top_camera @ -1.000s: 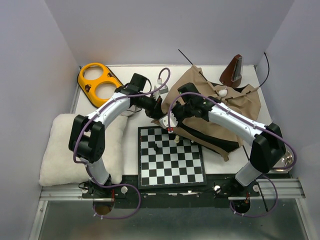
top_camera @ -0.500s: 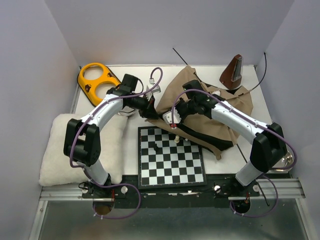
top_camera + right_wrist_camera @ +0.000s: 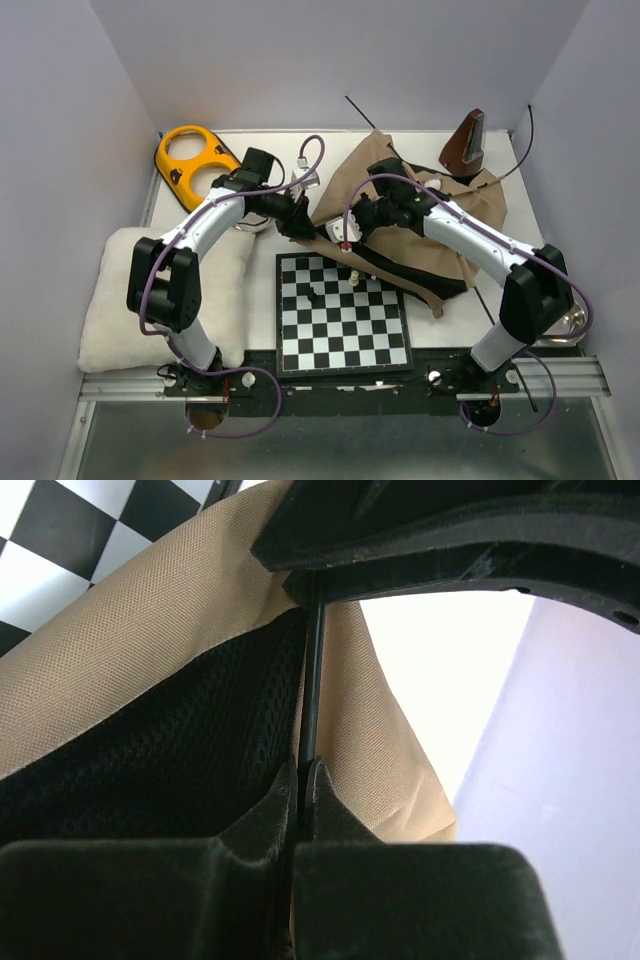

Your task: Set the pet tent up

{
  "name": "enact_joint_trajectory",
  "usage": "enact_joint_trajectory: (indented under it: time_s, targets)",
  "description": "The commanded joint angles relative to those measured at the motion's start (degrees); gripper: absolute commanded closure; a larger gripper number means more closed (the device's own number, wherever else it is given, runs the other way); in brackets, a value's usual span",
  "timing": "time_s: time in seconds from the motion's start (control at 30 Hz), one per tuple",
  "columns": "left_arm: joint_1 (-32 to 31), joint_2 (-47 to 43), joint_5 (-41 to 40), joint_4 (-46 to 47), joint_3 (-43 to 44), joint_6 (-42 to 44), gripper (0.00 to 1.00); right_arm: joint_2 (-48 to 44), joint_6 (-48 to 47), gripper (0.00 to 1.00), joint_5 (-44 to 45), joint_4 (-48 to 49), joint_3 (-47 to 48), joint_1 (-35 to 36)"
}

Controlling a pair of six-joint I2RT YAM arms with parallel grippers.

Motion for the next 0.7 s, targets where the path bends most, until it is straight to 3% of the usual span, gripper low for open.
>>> enact_joint_trajectory:
  time_s: [0.0, 0.2, 0.53, 0.57, 0.6, 0.67]
  targets:
    - [-0.46, -1.33, 3.45, 4.69, 1.85, -8.32, 0.64, -1.21, 0.65, 0.99, 2.67, 4.65, -0.96, -3.01]
    - [-3.36, 3.42, 2.92, 7.25, 6.95, -12.89, 0.62, -1.47, 0.91, 0.99, 1.00, 5.00, -0.87, -2.57]
    - [-4.59, 5.71, 0.54, 11.91, 8.01, -16.24, 0.61, -3.32, 1.09, 0.99, -2.60, 5.09, -1.57, -1.52]
    - [-4.59, 5.88, 0.72, 11.74, 8.19, -16.33, 0.67, -3.41, 1.35, 0.99, -2.96, 5.09, -1.57, -1.43]
    - [-4.51, 6.06, 0.55, 11.39, 8.45, -16.33, 0.81, -3.49, 1.88, 0.99, -2.96, 5.17, -1.31, -1.34]
    - [-3.98, 6.67, -0.86, 9.37, 8.80, -15.20, 0.99, -3.58, 4.77, 0.99, -2.87, 5.17, -0.26, -1.34]
